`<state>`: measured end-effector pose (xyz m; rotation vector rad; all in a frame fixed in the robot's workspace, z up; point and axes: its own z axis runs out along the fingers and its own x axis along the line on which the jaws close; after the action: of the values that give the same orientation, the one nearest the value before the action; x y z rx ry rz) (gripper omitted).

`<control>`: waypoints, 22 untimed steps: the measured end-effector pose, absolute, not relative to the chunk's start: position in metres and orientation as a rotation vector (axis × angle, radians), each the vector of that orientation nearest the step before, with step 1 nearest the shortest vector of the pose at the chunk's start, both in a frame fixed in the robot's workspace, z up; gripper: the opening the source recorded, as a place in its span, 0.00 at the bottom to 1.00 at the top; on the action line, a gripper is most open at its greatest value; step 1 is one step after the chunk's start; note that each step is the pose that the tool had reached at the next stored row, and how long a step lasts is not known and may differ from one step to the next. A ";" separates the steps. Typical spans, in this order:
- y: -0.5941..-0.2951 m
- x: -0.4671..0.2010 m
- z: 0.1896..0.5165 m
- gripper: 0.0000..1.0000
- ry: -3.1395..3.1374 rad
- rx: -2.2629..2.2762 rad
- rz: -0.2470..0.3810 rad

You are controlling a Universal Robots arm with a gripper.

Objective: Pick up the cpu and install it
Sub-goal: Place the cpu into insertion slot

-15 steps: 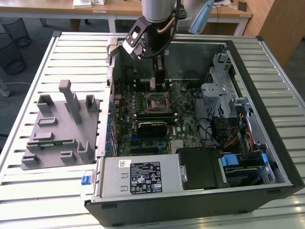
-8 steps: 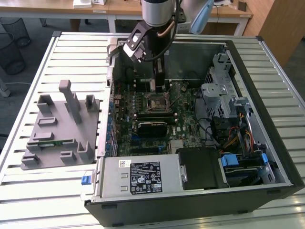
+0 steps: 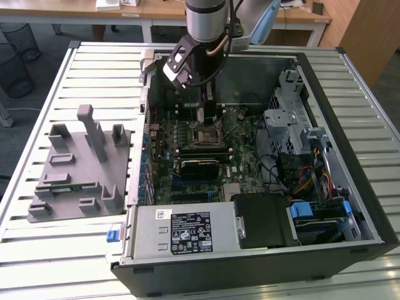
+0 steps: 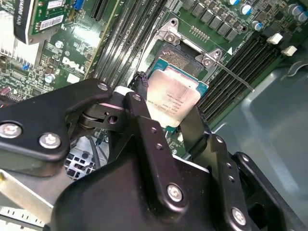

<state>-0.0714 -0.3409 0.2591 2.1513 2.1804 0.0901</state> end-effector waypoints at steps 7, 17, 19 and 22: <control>-0.338 -0.071 0.250 0.53 2.180 2.151 0.090; -0.336 -0.071 0.235 0.53 2.174 2.158 0.090; -0.336 -0.071 0.232 0.53 2.172 2.159 0.090; -0.336 -0.070 0.229 0.53 2.170 2.162 0.089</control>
<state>-0.0702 -0.3360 0.2287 2.1616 2.1698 0.0894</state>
